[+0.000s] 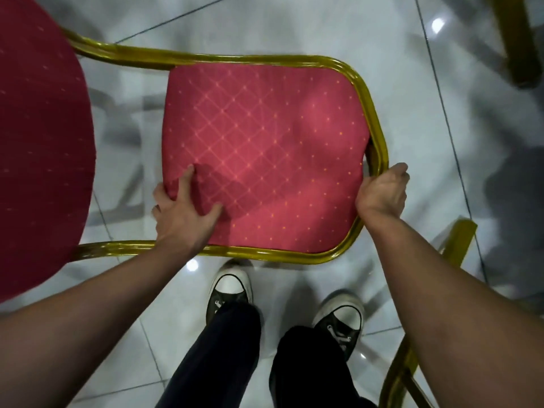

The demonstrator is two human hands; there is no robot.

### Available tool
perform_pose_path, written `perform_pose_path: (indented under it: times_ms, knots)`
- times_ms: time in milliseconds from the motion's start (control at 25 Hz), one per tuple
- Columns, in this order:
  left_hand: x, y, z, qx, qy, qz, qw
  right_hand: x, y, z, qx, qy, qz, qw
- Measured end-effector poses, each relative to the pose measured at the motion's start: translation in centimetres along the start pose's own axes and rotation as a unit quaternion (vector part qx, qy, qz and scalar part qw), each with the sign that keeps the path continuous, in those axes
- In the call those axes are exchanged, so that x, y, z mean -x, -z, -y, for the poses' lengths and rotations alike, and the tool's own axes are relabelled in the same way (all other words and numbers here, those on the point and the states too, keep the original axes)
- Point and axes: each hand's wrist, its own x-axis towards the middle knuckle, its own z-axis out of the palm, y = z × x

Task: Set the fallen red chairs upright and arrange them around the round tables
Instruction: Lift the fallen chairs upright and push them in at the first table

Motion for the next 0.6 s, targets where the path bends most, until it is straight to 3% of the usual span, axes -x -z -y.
perform_pose_path:
  times_ms: [120,240,440,520,600]
  knots:
    - [3.9,2.0,-1.6,0.001,0.003,0.014,1.0,2.9,5.5,-0.8,-0.008,0.002,-0.006,1.0]
    - [9.3,5.8,-4.6,0.028,-0.008,0.073,0.997,5.0,14.8,-1.7,-0.039,0.009,-0.063,0.997]
    - [18.6,16.1,-11.6,0.06,-0.018,0.155,0.986,4.1,27.3,-7.1,-0.04,0.098,-0.136,0.985]
    - [22.8,21.1,-14.2,0.062,-0.046,0.179,0.981,7.4,34.8,-3.3,-0.073,0.109,-0.174,0.976]
    - [26.7,25.6,-16.4,0.071,-0.088,0.2,0.973,15.9,44.5,6.0,-0.072,0.08,-0.169,0.98]
